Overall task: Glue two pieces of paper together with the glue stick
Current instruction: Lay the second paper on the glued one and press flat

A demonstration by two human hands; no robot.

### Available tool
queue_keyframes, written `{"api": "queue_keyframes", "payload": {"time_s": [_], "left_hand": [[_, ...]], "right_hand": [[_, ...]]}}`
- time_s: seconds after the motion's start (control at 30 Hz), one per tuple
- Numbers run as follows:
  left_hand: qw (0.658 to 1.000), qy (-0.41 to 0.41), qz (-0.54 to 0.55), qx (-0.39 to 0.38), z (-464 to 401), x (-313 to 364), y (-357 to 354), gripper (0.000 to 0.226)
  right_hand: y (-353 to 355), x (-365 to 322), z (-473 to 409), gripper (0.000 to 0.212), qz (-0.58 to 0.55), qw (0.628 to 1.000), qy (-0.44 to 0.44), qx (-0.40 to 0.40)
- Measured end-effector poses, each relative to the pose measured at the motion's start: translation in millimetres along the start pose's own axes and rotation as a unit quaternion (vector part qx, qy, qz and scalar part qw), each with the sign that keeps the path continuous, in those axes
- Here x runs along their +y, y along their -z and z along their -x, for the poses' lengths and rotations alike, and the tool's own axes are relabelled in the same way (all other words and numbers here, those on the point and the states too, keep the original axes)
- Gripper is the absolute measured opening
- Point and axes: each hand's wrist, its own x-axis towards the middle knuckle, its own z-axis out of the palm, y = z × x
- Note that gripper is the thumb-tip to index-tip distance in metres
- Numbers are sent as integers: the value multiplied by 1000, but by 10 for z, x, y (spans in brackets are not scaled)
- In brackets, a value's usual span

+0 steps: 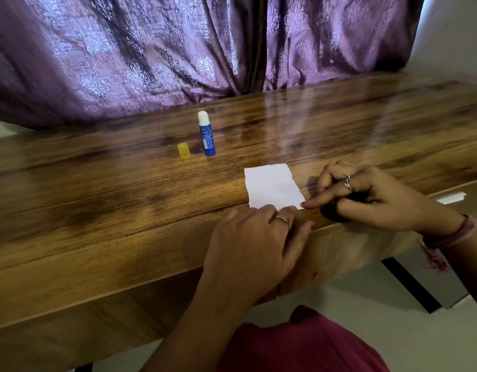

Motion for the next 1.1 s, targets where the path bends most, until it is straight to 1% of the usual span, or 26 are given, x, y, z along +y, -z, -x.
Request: {"api": "queue_keyframes", "payload": {"time_s": [0.07, 0.13, 0.33, 0.53, 0.8, 0.93, 1.1], "left_hand": [[1000, 0, 8, -13, -10, 41, -7, 47], [1000, 8, 12, -21, -22, 69, -2, 51], [1000, 4, -11, -26, -14, 64, -38, 50], [999, 12, -13, -32, -17, 65, -50, 51], [999, 14, 5, -46, -84, 115, 10, 51], [999, 9, -13, -50, -109, 126, 21, 45], [998, 8, -4, -62, -115, 124, 29, 44]], "right_hand": [[45, 28, -11, 33, -71, 997, -25, -19], [117, 63, -43, 36, -91, 994, -45, -29], [233, 162, -148, 35, -2, 995, -14, -102], [186, 169, -190, 34, 37, 992, 27, -114], [246, 184, -258, 38, 36, 989, 28, -139], [280, 281, -414, 35, 42, 987, 12, -157], [337, 440, -637, 34, 50, 985, -12, -164]]}}
